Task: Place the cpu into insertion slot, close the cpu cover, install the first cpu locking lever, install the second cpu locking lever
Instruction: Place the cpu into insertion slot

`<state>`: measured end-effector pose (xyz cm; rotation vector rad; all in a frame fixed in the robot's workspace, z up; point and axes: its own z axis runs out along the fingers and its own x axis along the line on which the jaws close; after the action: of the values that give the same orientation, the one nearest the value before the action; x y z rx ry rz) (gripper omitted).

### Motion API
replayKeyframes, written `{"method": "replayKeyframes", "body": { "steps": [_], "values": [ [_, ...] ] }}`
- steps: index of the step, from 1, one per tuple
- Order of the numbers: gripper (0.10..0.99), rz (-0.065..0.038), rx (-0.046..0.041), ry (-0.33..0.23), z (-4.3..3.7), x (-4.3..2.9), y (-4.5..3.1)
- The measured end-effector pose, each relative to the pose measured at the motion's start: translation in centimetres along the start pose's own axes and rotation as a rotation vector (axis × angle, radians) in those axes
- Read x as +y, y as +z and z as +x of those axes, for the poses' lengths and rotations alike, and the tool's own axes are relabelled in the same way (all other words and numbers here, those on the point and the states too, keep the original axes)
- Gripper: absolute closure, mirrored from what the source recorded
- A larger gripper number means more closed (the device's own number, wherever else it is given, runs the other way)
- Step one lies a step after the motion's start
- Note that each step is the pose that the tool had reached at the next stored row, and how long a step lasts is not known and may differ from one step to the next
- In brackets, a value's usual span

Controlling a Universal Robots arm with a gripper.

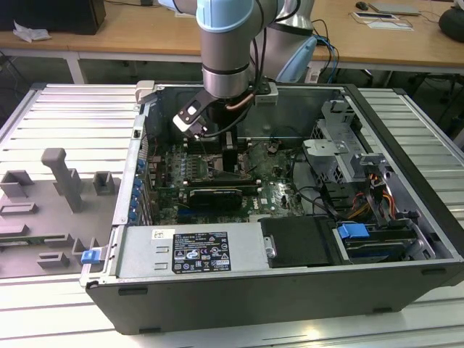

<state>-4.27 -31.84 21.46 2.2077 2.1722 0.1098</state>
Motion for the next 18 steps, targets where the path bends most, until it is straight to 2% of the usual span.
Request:
{"method": "replayKeyframes", "body": {
  "steps": [1,2,4,8,18],
  "values": [
    [0.545,0.000,-0.0001,0.000,0.00,0.01,-0.12],
    [0.729,0.000,0.0000,0.000,0.00,0.02,-0.24],
    [0.729,0.000,-0.0001,0.000,0.01,0.03,-0.32],
    [0.973,0.000,-0.0012,0.000,0.01,0.04,-0.42],
    [0.980,0.000,-0.0013,0.000,0.01,0.06,-0.67]
  ]
}}
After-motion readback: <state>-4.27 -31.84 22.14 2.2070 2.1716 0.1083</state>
